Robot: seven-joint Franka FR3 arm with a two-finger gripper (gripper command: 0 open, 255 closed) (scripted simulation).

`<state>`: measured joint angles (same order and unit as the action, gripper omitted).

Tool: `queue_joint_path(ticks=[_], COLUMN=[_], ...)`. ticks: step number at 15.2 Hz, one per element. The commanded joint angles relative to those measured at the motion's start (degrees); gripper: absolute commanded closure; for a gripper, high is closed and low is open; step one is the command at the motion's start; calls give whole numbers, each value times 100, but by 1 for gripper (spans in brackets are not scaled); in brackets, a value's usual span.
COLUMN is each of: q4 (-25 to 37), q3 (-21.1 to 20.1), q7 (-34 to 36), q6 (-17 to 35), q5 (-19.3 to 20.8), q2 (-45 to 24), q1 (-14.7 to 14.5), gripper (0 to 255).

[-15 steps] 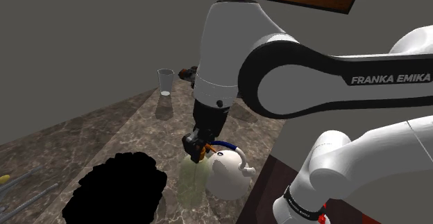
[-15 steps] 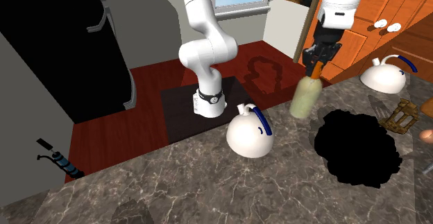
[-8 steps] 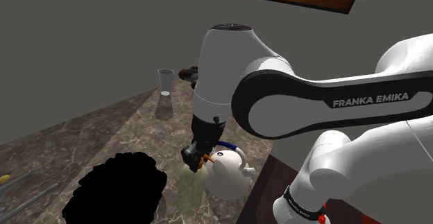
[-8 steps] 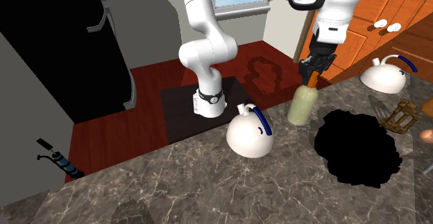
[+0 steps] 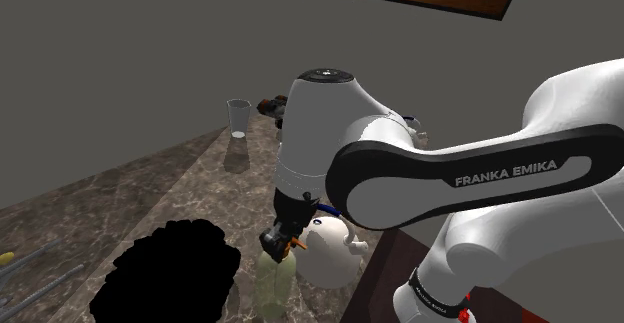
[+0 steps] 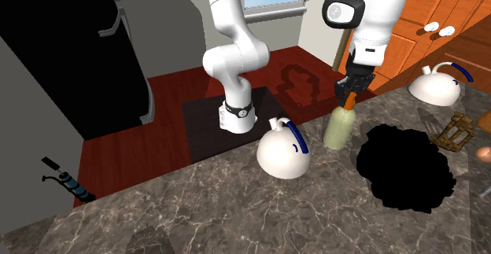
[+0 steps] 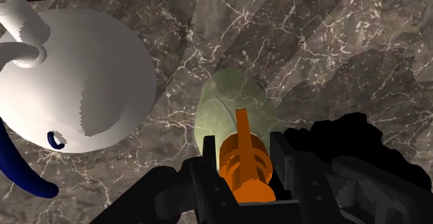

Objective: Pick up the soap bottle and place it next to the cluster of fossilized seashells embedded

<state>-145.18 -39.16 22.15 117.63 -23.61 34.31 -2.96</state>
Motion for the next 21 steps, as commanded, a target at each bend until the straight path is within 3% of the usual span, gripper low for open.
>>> queue_joint_path(ticks=[1, 8, 9, 14, 18, 21], q4=[-84, -84, -84, -84, 429, 429], q3=[-51, -51, -52, -52, 260, 261], q7=[-2, -2, -2, -2, 3, 3], q6=[141, 141, 141, 141, -669, -669], q5=[-23, -23, -23, -23, 116, 116], q2=[-51, -51, -52, -52, 238, 238], q1=[4, 4, 4, 4, -13, -14], gripper=[255, 255, 0, 0, 0, 0])
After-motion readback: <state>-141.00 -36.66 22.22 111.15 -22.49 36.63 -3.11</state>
